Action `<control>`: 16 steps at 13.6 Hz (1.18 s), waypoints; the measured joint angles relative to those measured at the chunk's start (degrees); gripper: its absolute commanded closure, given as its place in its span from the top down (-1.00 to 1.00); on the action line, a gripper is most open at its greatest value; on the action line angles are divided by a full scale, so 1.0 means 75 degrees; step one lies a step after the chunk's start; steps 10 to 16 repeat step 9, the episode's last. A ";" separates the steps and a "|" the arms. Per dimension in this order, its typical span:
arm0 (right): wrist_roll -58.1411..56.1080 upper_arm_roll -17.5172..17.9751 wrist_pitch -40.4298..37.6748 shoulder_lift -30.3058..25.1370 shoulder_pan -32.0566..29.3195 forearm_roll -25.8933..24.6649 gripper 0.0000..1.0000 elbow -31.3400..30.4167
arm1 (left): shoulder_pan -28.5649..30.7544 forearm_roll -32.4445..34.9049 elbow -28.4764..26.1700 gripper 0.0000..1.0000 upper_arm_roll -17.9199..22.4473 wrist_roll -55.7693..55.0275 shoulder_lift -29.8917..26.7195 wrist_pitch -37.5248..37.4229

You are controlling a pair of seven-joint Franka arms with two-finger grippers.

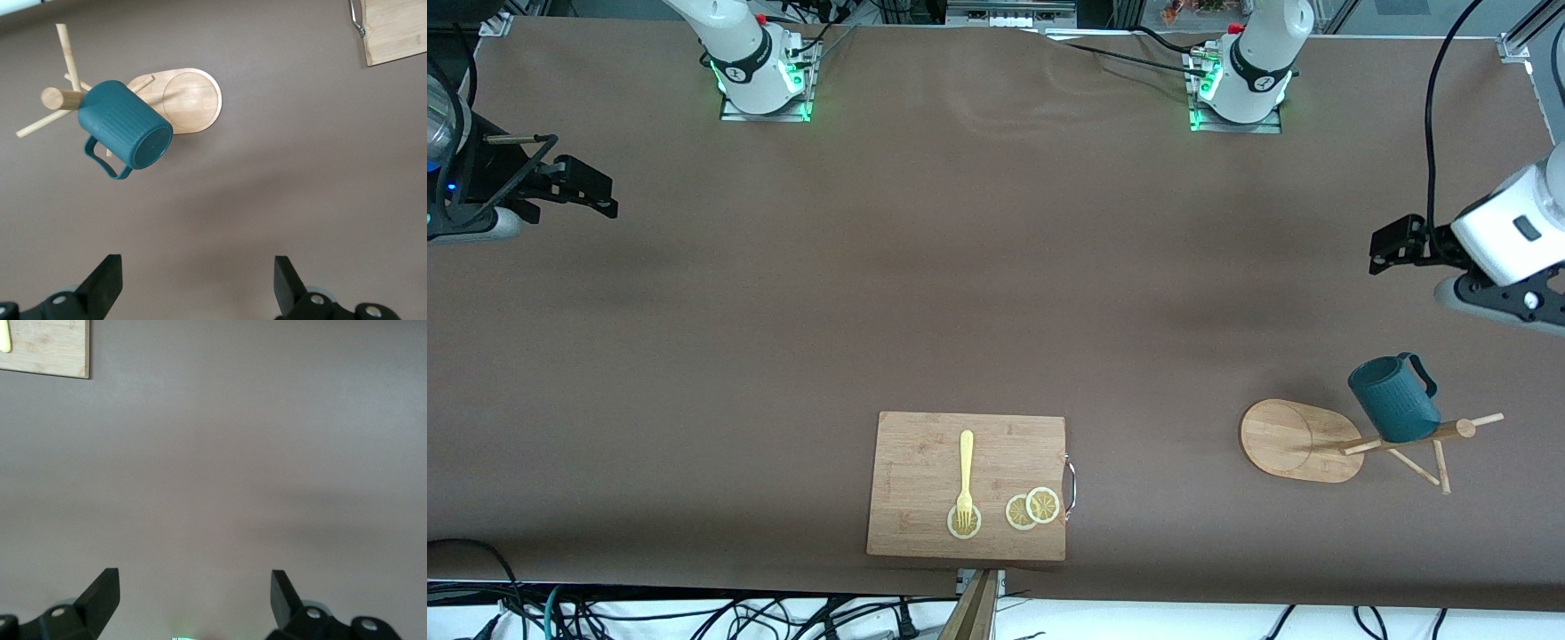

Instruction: Pass cup and hang on rack

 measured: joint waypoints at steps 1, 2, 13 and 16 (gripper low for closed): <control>0.0000 0.0000 0.0000 0.0000 -0.0001 0.0000 1.00 -0.0001 | -0.0293 -0.0001 -0.0173 1.00 0.0290 -0.0003 -0.0216 0.0012; 0.0000 0.0000 -0.0001 0.0000 -0.0003 0.0000 1.00 0.0000 | -0.0630 -0.0005 -0.0445 1.00 0.0698 -0.0007 -0.0435 0.0127; -0.0002 0.0001 -0.0001 0.0000 -0.0006 -0.0001 1.00 0.0000 | -0.0346 -0.0376 -0.2797 1.00 0.0619 -0.0687 -0.1799 0.1867; -0.0002 0.0001 -0.0001 0.0000 -0.0006 -0.0001 1.00 0.0000 | -0.0346 -0.0376 -0.2797 1.00 0.0619 -0.0687 -0.1799 0.1867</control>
